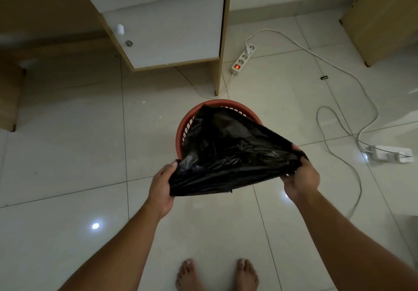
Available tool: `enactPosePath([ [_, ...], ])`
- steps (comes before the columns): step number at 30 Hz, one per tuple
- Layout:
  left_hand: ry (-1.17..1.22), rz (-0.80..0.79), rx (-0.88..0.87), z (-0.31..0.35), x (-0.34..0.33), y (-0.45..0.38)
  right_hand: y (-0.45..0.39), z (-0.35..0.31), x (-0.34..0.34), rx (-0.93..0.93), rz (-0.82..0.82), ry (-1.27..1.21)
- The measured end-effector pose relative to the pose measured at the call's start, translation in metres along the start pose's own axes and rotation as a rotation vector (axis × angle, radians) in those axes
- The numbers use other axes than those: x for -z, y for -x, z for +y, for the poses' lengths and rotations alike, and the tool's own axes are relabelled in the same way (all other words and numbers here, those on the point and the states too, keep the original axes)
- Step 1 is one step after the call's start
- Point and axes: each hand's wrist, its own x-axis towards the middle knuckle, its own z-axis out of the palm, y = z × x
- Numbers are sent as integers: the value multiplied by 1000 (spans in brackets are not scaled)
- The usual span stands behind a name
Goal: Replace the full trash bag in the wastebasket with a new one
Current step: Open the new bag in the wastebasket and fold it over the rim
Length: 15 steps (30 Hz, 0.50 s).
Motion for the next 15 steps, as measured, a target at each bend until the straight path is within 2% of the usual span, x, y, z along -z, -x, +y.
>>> enactPosePath([
  [2,-145,134,-19,-5,0,-3,1,5,-3,-37,-16,62],
  [3,-125,197,-13,-7,3,-5,1,6,-3,-45,-5,109],
  [6,141,328,-10,-3,17,-8,-10,4,1,10,74,88],
  [7,202,317,-9,-3,23,-9,-14,3,4,36,66,77],
  [9,190,190,10,-5,28,-9,-20,6,11,21,-42,180],
  [11,91,81,89,-11,24,-8,-20,19,20,-139,-112,407],
  [13,-34,64,159,-18,15,-7,-15,34,25,-302,-184,564],
  [15,-61,102,166,-24,5,-9,-12,48,24,-396,-251,598],
])
